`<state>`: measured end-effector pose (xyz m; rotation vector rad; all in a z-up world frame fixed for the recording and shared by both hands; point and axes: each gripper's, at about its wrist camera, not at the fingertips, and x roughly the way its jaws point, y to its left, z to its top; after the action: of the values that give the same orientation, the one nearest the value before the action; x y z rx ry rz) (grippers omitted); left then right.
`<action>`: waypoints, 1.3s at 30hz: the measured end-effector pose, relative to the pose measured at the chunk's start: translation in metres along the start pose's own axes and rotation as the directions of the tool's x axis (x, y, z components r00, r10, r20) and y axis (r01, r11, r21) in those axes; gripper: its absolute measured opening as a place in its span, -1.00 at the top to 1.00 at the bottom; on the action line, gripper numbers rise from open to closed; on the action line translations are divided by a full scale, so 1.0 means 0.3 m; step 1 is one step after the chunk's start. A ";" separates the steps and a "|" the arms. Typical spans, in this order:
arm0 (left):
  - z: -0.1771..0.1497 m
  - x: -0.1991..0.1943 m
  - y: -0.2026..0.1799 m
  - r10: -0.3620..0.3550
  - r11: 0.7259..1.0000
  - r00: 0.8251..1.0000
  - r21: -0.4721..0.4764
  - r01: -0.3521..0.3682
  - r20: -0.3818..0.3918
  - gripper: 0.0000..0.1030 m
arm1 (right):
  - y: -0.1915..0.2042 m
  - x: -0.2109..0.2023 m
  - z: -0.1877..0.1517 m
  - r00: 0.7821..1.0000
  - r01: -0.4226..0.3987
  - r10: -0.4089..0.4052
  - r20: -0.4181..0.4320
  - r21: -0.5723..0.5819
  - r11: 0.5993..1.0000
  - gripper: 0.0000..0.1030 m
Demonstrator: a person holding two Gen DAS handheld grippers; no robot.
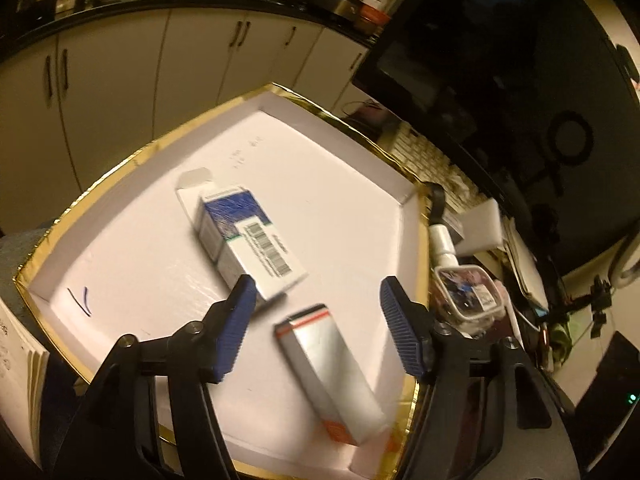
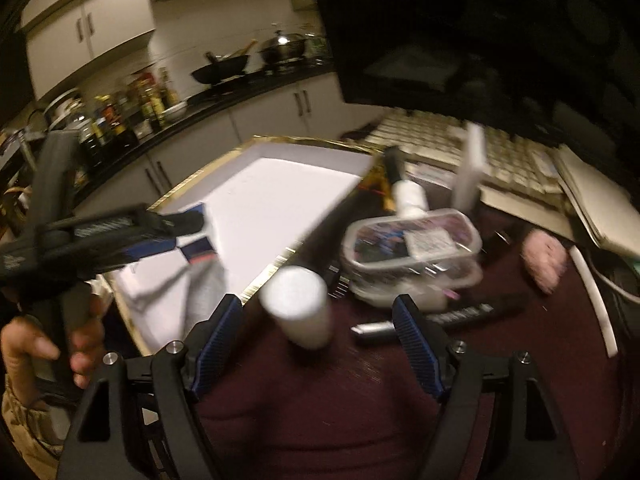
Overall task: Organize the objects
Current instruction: 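Lower both boxes into the tray and open both grippers, then move the left gripper back to the desk toward the white round jar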
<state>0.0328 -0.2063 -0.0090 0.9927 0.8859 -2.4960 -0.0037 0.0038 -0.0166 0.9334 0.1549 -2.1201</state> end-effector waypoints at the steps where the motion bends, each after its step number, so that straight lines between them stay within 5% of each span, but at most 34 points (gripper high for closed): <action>1: -0.004 -0.001 -0.010 -0.014 1.000 1.000 0.002 0.014 -0.003 -0.40 | -0.020 -0.003 -0.009 1.000 0.010 -0.010 -0.002 0.013 1.000 -0.51; 9: -0.039 0.003 -0.099 -0.165 0.986 0.984 0.008 0.166 -0.069 -0.47 | -0.161 -0.051 -0.072 0.997 0.081 -0.081 -0.002 0.099 0.992 -0.52; 18: -0.089 0.010 -0.185 -0.205 0.976 0.971 0.043 0.212 -0.126 -0.48 | -0.279 -0.101 -0.130 0.989 0.144 -0.148 0.010 0.164 0.976 -0.53; 25: -0.135 0.043 -0.293 -0.170 0.969 0.968 0.148 0.198 -0.184 -0.48 | -0.333 -0.117 -0.149 0.984 0.167 -0.175 0.023 0.194 0.967 -0.53; 31: -0.171 0.042 -0.347 -0.055 0.962 0.990 0.259 0.087 -0.128 -0.48 | -0.347 -0.110 -0.159 0.988 0.147 -0.155 0.025 0.210 0.967 -0.53; 39: -0.188 0.036 -0.399 -0.036 0.933 0.997 0.355 0.059 -0.071 -0.48 | -0.348 -0.106 -0.164 0.989 0.136 -0.145 0.026 0.212 0.968 -0.54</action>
<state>-0.0044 -0.0795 0.0032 1.1786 0.4819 -2.7419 -0.0371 0.1134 -0.0508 1.0258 -0.0255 -2.3186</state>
